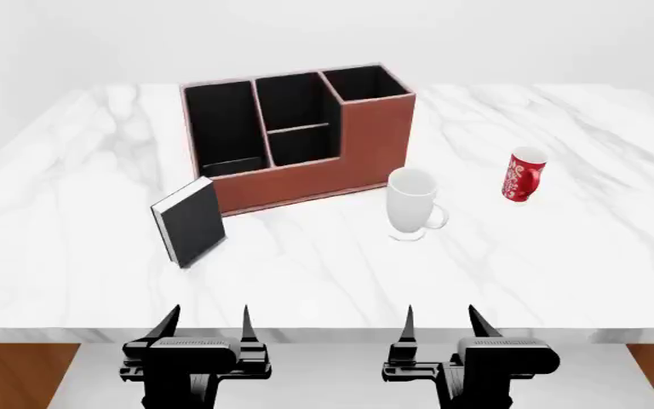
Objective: Pick up the red mug and place it to the right of the caddy.
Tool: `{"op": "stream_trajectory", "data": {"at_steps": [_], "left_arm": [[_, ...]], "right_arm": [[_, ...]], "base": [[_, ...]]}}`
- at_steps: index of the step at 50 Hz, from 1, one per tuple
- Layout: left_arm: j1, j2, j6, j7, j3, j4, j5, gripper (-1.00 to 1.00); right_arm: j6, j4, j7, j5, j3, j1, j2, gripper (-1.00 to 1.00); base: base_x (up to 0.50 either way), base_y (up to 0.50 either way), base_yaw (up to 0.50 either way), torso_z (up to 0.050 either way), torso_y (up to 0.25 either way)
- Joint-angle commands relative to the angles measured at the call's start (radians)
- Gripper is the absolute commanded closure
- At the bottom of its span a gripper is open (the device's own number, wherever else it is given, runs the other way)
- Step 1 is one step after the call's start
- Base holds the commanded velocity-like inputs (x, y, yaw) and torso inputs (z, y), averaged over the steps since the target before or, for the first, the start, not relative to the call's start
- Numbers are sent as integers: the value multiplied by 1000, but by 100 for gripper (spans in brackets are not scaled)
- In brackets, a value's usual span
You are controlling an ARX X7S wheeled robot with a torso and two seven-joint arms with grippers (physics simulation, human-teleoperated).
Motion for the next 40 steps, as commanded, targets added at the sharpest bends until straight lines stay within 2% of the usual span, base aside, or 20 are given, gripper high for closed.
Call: {"op": "stream_trajectory", "data": {"at_steps": [1,7,11,40], "left_arm": [[-1,-15,0,-19,19,1,-16,-100],[-6,-36,-12,-42,41,2,-40,-100],[-12,-45,-16,-53,49,2,-51,-100],[-14,-87,-30,-95,96,18,-94,-100]], "right_arm": [[32,-26,14,17,-25,-1,16,-100],[20,-2,44,32,-47,8,36,-100],[83,-27,41,63,-56,16,46,-100],[83,-18,64,146,-84,25,85,-100]], "base": [[0,0,0,0,0],[0,0,0,0,0],[0,-53,0,0,0],[0,-500,0,0,0]]}}
